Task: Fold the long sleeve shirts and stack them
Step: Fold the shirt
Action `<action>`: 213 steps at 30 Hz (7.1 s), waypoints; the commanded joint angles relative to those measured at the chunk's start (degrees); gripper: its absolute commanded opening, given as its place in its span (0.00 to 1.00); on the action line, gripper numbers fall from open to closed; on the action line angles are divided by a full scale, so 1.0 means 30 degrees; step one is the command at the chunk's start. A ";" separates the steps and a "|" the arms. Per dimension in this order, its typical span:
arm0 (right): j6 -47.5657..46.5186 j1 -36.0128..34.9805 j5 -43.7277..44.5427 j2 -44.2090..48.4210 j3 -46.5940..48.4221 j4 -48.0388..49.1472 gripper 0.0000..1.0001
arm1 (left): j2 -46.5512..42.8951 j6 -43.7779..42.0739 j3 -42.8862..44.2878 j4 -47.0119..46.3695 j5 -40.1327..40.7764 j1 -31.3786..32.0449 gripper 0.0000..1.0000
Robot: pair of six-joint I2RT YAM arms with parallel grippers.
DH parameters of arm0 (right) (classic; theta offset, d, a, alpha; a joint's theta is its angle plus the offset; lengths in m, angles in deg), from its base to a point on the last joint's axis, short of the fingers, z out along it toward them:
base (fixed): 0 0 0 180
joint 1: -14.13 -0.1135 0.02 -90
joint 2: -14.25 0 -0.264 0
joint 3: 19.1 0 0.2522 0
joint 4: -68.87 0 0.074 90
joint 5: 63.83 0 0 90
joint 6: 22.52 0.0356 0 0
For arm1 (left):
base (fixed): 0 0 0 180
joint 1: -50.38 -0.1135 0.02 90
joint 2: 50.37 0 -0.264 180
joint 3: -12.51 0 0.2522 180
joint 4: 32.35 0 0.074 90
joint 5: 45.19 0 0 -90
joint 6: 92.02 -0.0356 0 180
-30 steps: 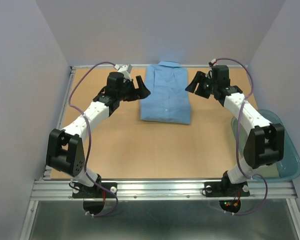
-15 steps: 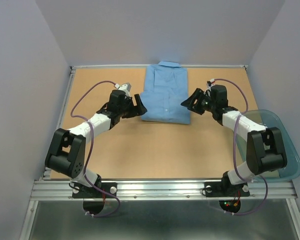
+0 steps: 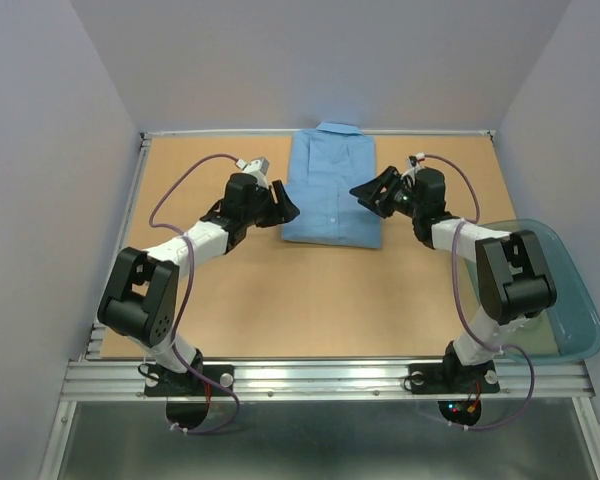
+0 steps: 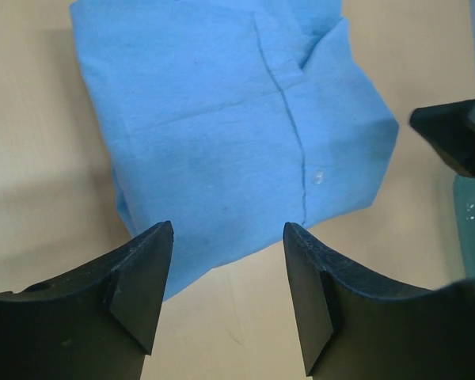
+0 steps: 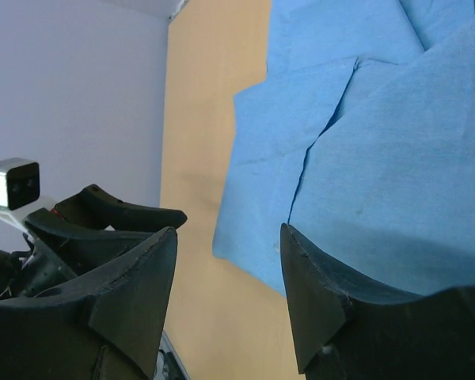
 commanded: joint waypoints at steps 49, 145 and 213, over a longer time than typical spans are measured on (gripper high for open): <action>-0.1247 0.0158 0.4674 -0.6954 0.2446 0.4331 0.58 | 0.3329 0.1497 -0.1315 -0.2067 -0.1832 0.1599 0.64; -1.3523 -0.2976 0.4705 0.1162 0.3029 -1.1899 0.50 | 0.1070 -0.3658 0.3546 0.5465 0.1888 0.1159 0.78; -1.3787 -0.2800 0.7953 0.1688 0.0629 -0.9645 0.01 | -0.3145 -0.5416 -0.0230 0.2685 0.4526 0.2360 0.06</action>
